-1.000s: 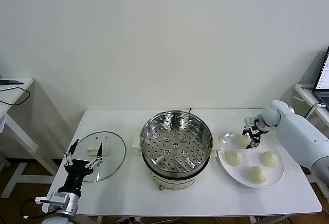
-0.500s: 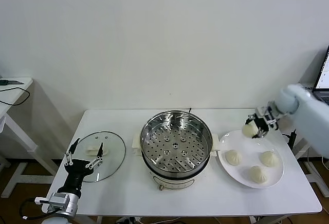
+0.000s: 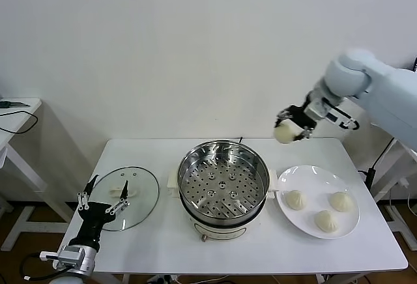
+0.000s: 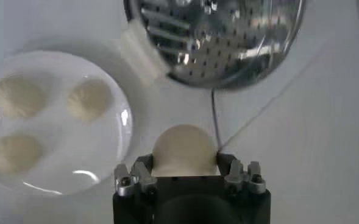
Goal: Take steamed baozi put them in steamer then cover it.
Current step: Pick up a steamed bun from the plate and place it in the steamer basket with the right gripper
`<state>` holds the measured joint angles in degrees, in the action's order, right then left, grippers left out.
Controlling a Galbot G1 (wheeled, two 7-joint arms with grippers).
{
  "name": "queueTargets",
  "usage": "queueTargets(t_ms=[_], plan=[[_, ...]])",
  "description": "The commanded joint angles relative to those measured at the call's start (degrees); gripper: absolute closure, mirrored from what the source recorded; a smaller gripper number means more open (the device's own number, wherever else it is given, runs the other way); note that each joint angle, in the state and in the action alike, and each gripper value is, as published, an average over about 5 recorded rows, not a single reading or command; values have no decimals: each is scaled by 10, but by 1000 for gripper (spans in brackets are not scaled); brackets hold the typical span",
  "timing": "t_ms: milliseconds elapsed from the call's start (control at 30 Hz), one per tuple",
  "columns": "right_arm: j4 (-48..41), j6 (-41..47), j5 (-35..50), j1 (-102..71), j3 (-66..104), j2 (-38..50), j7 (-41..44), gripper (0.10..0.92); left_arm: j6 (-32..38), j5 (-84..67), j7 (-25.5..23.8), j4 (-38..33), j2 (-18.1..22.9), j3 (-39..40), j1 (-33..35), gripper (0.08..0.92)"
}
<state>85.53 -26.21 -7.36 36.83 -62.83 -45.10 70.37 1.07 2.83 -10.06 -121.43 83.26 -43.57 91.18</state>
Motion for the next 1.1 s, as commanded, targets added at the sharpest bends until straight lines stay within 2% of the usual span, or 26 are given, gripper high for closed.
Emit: queueTargets(t_ms=[33,300,767,1100], plan=[[55,-57,9,93,-95,-101,-11,343,0,-1,-1,0,-1,-11,0,177],[0,-75,-20,34,-80,-185,-20,347,1,-4,-3,2,-5,-25,0,177],[-116,-91,-64,-76,-55,-206,-25,343,1,-5,-2,4,-6,-33,0,177],[-169,-98,-89,-123,-29,-223,-27,347,2,-5,-3,8,-7,-35,1,177]])
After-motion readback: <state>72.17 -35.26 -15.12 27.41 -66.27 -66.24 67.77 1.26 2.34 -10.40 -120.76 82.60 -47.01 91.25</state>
